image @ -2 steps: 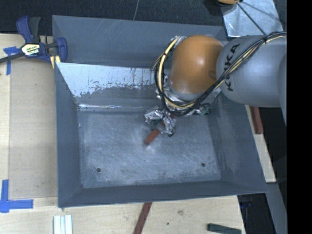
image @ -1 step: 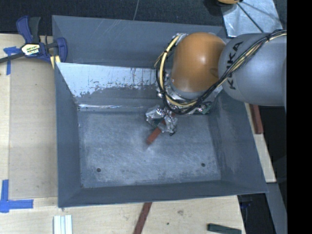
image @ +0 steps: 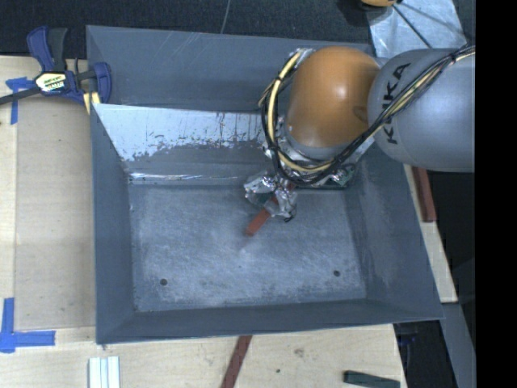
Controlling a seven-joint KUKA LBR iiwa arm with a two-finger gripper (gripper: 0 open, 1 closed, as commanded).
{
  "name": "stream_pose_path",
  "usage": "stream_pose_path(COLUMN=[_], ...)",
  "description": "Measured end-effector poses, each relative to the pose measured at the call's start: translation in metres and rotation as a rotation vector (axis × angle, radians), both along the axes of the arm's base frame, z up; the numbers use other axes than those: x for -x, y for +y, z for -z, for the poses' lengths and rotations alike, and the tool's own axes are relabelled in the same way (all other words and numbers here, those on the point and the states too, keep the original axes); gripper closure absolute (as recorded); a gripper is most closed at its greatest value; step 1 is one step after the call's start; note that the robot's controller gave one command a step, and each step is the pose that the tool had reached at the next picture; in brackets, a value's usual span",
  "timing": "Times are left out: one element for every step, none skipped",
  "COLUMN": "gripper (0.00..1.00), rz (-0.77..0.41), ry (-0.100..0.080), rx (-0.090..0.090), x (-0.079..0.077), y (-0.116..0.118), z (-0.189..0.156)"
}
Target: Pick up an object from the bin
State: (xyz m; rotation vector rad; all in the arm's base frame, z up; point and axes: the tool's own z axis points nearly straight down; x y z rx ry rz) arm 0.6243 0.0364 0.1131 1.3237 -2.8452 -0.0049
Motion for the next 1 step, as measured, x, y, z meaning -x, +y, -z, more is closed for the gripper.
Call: stream_pose_path(gripper=[1.00], rz=[0.001], ry=[-0.005], rx=[0.000], x=[-0.0010], y=[0.0000], z=[-0.0213])
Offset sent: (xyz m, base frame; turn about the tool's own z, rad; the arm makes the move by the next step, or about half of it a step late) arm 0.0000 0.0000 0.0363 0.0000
